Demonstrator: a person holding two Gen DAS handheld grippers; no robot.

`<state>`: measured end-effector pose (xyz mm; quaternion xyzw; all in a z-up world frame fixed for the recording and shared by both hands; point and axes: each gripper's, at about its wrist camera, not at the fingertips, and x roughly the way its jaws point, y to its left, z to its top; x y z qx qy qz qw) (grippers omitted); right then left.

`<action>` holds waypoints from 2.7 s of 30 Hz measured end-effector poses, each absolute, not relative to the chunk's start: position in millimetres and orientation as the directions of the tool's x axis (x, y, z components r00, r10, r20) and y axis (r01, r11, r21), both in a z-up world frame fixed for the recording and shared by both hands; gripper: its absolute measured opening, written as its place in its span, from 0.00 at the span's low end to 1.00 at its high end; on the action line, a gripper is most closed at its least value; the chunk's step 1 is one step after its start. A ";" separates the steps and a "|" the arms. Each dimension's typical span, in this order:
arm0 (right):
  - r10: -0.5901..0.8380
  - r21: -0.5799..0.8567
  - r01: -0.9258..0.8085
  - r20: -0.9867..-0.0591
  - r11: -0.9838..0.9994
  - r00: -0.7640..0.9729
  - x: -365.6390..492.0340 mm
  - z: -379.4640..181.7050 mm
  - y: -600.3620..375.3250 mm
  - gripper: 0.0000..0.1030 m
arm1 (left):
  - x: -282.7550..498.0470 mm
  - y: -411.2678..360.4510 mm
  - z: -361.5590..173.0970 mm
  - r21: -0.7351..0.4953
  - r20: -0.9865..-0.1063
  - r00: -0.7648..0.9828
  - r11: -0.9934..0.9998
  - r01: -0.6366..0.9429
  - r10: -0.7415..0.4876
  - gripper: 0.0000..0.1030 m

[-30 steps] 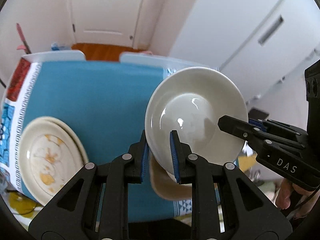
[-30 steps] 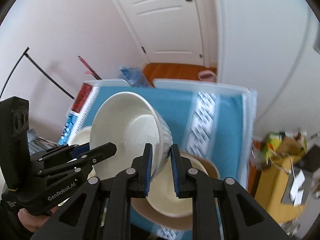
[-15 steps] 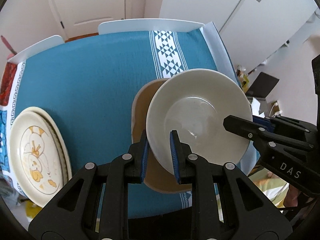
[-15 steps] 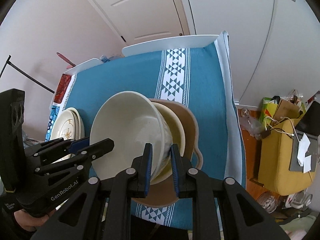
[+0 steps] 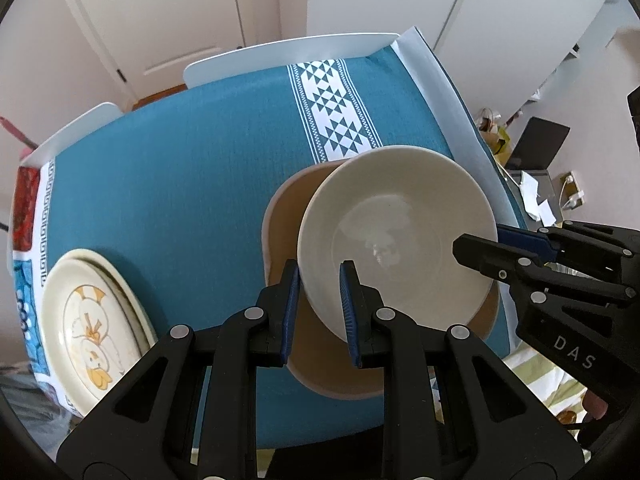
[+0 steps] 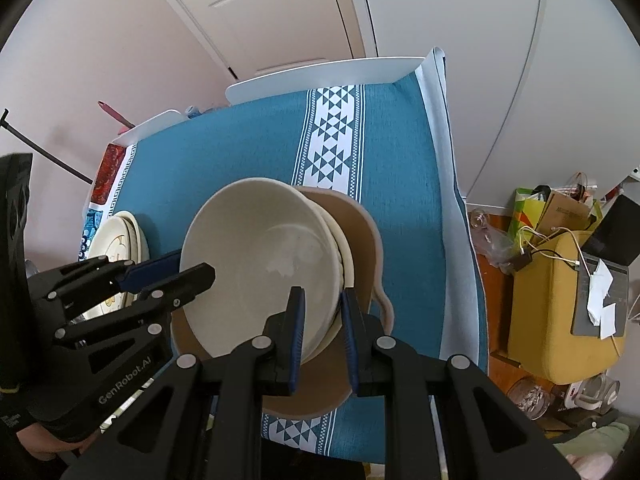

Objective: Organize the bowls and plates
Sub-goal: 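Carry the white bowl and lower it into the cream bowl, release, then grasp the rim of the nested bowl stack with the right gripper, then lift the nested bowls and lower them onto the plate stack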

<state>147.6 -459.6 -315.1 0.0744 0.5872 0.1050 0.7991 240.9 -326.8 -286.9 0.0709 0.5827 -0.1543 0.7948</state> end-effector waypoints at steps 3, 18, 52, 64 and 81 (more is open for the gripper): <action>0.250 0.236 -0.084 -0.924 0.968 0.290 147.0 -315.2 -459.3 0.16 | 241.9 -326.8 -287.0 -0.066 -0.948 0.273 0.940 0.335 -0.164 0.17; 0.279 0.277 -0.058 -0.891 0.959 0.358 140.4 -283.9 -468.1 0.16 | 238.0 -312.2 -236.1 -0.060 -0.909 0.370 0.940 0.335 -0.190 0.18; 0.068 0.038 -0.182 -0.985 0.982 0.159 121.9 -329.3 -469.3 0.74 | 228.8 -280.7 -304.3 -0.002 -0.974 0.193 0.858 0.513 -0.117 0.99; 0.159 0.132 -0.240 -0.983 0.962 0.095 135.4 -367.7 -457.7 0.49 | 231.3 -304.6 -346.1 -0.067 -0.981 0.112 0.824 0.562 -0.156 0.64; 0.217 0.155 -0.315 -0.960 0.937 0.174 129.0 -376.7 -455.6 0.17 | 219.4 -317.7 -345.6 -0.080 -0.977 0.114 0.812 0.579 -0.178 0.24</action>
